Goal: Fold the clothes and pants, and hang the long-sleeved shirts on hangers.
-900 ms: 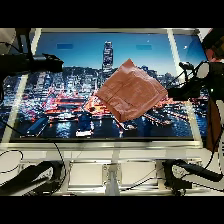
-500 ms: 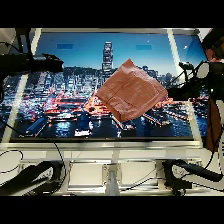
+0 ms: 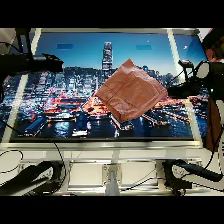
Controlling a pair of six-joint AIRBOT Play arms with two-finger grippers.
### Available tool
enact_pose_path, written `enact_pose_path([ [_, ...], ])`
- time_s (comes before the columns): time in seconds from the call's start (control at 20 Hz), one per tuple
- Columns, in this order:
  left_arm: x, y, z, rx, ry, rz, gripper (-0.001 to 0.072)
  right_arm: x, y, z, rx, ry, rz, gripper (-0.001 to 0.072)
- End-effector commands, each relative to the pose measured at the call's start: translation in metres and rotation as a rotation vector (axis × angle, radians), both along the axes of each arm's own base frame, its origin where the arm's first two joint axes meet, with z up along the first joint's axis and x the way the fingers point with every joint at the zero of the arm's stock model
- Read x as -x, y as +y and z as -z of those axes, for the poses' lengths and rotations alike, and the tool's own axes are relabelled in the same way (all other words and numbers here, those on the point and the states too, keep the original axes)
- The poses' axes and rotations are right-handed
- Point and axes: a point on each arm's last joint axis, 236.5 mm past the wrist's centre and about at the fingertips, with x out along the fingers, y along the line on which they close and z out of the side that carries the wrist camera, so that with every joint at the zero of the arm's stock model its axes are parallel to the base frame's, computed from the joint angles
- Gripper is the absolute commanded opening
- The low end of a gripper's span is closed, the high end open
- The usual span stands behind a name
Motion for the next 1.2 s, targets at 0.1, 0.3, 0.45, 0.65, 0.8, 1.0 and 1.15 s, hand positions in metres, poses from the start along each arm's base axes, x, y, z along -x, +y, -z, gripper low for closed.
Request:
enact_pose_path([
  [0.1, -0.001, -0.007, 0.041, 0.046, 0.155, -0.014, 0.0023, -0.042, -0.007, -0.006, -0.005, -0.172, 0.123, 0.0009],
  [0.3, 0.013, -0.03, 0.134, 0.072, 0.439, 0.043, 0.0025, -0.06, -0.006, -0.01, -0.016, -0.244, 0.124, 0.0009],
  [0.45, 0.02, -0.061, 0.2, 0.136, 0.612, 0.068, 0.0526, -0.064, -0.006, -0.012, -0.014, -0.264, 0.123, 0.0009],
  [0.65, 0.024, -0.1, 0.266, 0.147, 0.72, 0.084, 0.0617, -0.065, -0.007, -0.013, -0.006, -0.27, 0.114, 0.0009],
  [0.8, 0.018, -0.118, 0.292, 0.151, 0.718, 0.038, 0.0617, -0.068, -0.007, -0.015, 0.006, -0.285, 0.076, 0.0122],
  [1.0, -0.006, -0.136, 0.29, 0.18, 0.615, -0.033, 0.056, -0.074, -0.007, -0.018, 0.005, -0.314, 0.076, 0.024],
  [1.15, -0.027, -0.142, 0.283, 0.229, 0.54, -0.112, 0.056, -0.074, -0.006, -0.018, -0.001, -0.314, 0.077, 0.0239],
])
